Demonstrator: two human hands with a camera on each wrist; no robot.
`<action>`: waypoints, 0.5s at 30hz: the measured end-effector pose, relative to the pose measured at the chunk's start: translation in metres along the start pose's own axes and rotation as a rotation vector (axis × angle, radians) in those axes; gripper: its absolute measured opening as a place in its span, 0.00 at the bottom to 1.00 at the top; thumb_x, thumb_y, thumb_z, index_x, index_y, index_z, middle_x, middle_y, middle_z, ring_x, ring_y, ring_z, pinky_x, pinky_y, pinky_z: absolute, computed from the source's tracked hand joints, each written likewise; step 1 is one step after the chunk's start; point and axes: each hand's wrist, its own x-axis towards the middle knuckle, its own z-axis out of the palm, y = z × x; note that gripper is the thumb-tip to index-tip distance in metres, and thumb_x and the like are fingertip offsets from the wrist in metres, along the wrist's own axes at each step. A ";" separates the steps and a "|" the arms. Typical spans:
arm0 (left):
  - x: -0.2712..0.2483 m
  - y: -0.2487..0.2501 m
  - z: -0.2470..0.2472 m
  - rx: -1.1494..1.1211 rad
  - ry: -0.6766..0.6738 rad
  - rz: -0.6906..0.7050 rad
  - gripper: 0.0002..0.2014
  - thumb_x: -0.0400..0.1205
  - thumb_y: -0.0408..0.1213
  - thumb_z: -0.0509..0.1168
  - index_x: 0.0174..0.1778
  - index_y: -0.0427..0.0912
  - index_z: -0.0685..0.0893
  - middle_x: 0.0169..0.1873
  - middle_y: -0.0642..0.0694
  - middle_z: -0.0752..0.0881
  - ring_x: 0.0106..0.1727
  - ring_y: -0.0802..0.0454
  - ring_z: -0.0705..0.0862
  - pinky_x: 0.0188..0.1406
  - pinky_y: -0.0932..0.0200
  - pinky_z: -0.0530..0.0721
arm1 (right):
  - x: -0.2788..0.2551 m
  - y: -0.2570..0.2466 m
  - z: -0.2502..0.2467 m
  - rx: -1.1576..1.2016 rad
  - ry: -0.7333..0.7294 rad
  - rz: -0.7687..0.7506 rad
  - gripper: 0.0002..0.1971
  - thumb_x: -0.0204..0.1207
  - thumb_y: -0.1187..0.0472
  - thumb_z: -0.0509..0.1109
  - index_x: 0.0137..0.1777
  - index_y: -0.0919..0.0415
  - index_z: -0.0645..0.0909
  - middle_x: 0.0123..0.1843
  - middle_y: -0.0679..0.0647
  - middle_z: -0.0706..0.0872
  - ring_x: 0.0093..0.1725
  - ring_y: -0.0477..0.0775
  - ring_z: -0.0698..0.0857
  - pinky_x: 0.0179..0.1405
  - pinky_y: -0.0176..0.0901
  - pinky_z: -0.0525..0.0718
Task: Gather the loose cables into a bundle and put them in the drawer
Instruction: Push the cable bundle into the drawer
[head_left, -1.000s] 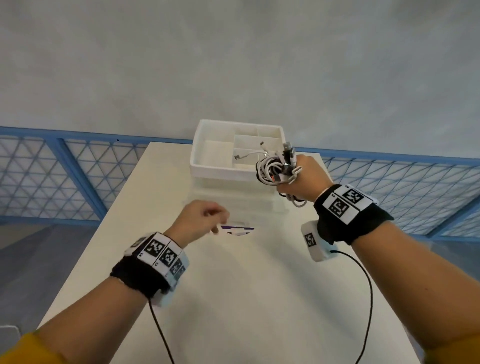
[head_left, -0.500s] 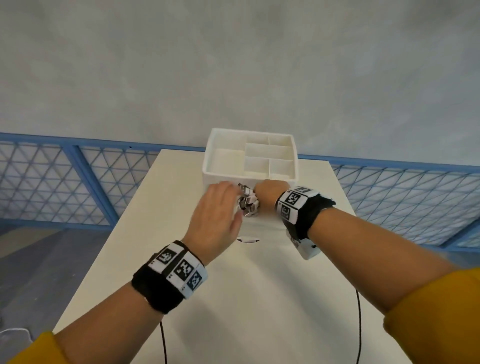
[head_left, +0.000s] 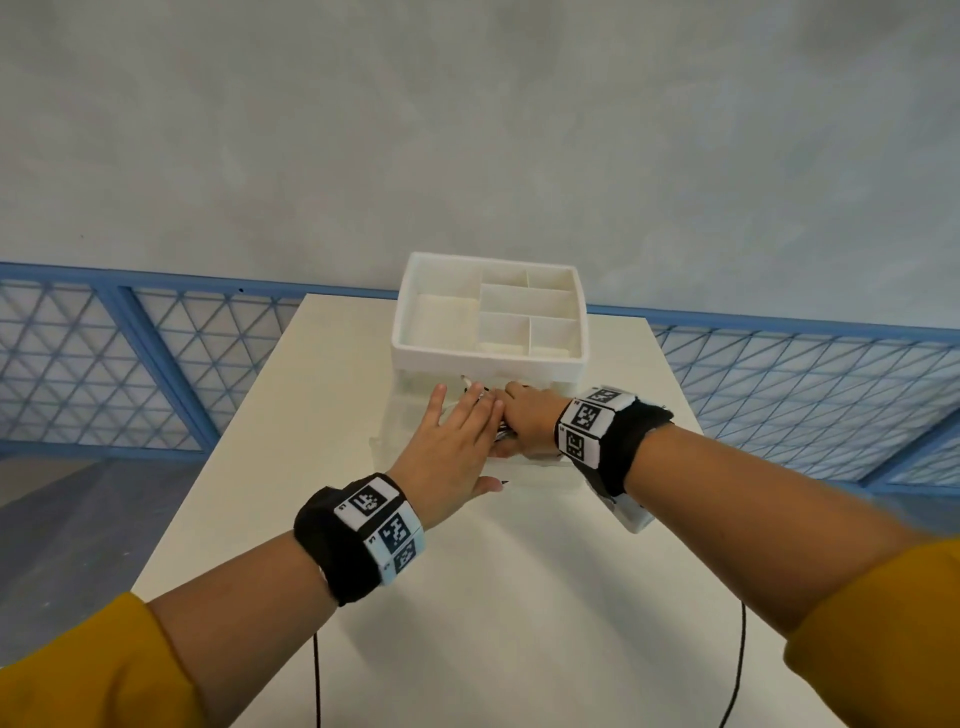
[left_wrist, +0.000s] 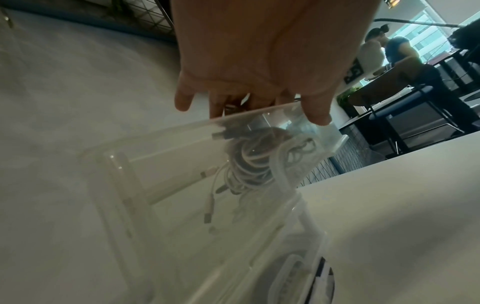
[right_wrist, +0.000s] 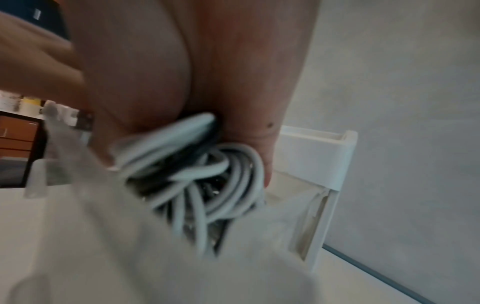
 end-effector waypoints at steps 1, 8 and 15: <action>0.001 -0.001 0.001 -0.006 -0.008 0.004 0.40 0.72 0.65 0.50 0.70 0.37 0.74 0.65 0.43 0.83 0.71 0.45 0.77 0.69 0.37 0.72 | 0.001 0.004 0.005 -0.012 0.033 -0.029 0.39 0.75 0.42 0.63 0.80 0.62 0.54 0.75 0.62 0.69 0.73 0.64 0.71 0.71 0.58 0.68; 0.011 -0.019 -0.006 -0.082 -0.072 0.055 0.40 0.77 0.65 0.41 0.80 0.44 0.49 0.82 0.37 0.49 0.83 0.38 0.40 0.76 0.31 0.37 | -0.029 0.027 0.035 -0.043 0.185 -0.223 0.51 0.65 0.26 0.41 0.82 0.61 0.45 0.85 0.61 0.49 0.84 0.60 0.50 0.82 0.55 0.49; 0.037 -0.037 -0.016 -0.118 -0.184 0.058 0.48 0.64 0.77 0.52 0.78 0.56 0.56 0.79 0.32 0.33 0.80 0.34 0.30 0.73 0.31 0.28 | -0.017 0.035 0.030 -0.117 0.096 -0.205 0.49 0.74 0.45 0.67 0.81 0.61 0.37 0.85 0.62 0.39 0.84 0.61 0.40 0.82 0.52 0.44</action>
